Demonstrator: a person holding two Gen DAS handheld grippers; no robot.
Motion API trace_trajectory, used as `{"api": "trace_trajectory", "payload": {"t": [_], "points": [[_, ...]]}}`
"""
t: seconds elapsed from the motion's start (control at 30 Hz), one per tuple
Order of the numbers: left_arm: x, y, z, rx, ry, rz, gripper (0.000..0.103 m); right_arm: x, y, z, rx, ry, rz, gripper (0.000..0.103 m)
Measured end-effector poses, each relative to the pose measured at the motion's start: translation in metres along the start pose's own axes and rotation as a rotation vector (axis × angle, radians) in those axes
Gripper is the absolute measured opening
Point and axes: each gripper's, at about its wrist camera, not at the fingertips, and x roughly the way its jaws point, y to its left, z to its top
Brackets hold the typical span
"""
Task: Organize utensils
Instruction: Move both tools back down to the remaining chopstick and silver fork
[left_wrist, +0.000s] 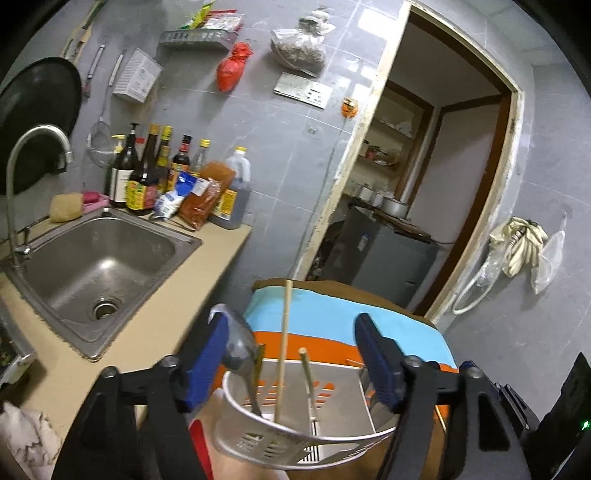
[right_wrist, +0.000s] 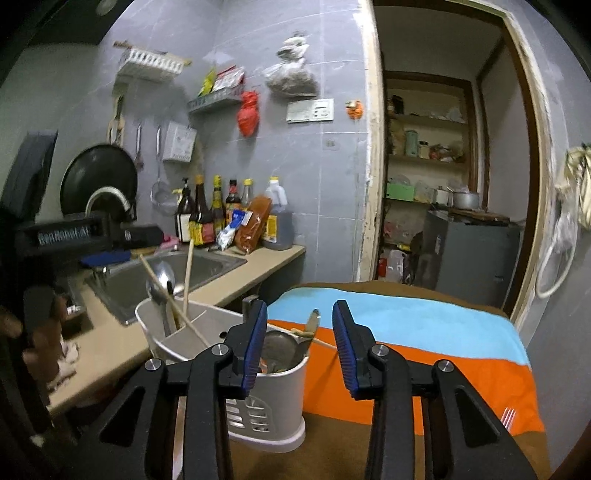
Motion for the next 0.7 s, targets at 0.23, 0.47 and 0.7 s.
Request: {"api": "trace_trajectory", "payload": {"t": [0.23, 0.47, 0.7], "points": [[-0.013, 0.01, 0.005, 0.005, -0.025, 0.093, 0.096, 0.018, 0.026, 0.002, -0.148, 0.099, -0.079, 0.019], [-0.017, 0.018, 0.006, -0.009, -0.022, 0.095, 0.096, 0.029, 0.05, 0.009, -0.249, 0.158, -0.183, 0.011], [-0.017, 0.02, 0.006, -0.003, -0.02, 0.092, 0.096, 0.035, 0.065, 0.018, -0.305, 0.17, -0.258, 0.003]]}}
